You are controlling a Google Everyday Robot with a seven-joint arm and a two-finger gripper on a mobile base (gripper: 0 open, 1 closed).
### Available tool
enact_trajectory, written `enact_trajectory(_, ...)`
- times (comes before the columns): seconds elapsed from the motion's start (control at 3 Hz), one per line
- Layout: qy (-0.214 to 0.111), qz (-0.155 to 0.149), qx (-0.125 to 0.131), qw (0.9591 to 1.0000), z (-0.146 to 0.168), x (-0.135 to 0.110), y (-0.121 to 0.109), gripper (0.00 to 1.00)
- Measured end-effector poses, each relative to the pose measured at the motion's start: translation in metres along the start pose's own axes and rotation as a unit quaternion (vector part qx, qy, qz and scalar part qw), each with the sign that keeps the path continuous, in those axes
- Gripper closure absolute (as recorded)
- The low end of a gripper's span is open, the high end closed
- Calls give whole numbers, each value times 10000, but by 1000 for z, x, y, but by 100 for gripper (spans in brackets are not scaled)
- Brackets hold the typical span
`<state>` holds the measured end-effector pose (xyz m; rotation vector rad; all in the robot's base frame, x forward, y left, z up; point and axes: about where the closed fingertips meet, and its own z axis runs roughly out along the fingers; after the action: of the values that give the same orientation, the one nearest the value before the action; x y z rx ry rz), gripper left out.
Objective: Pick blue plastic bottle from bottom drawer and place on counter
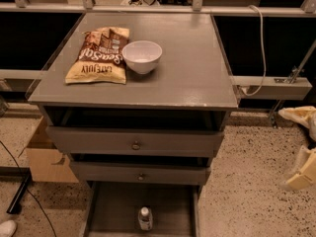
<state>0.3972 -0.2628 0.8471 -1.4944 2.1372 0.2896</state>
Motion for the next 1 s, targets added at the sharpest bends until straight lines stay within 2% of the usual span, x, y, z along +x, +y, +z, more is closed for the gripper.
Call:
enact_trajectory(0.33, 0, 0, 0, 10000, 0, 0, 0, 0)
enact_trajectory(0.67, -65, 127, -134, 9998, 24, 12, 16, 0)
enact_trajectory(1.0, -249, 341, -312, 9986, 61, 32, 34, 0)
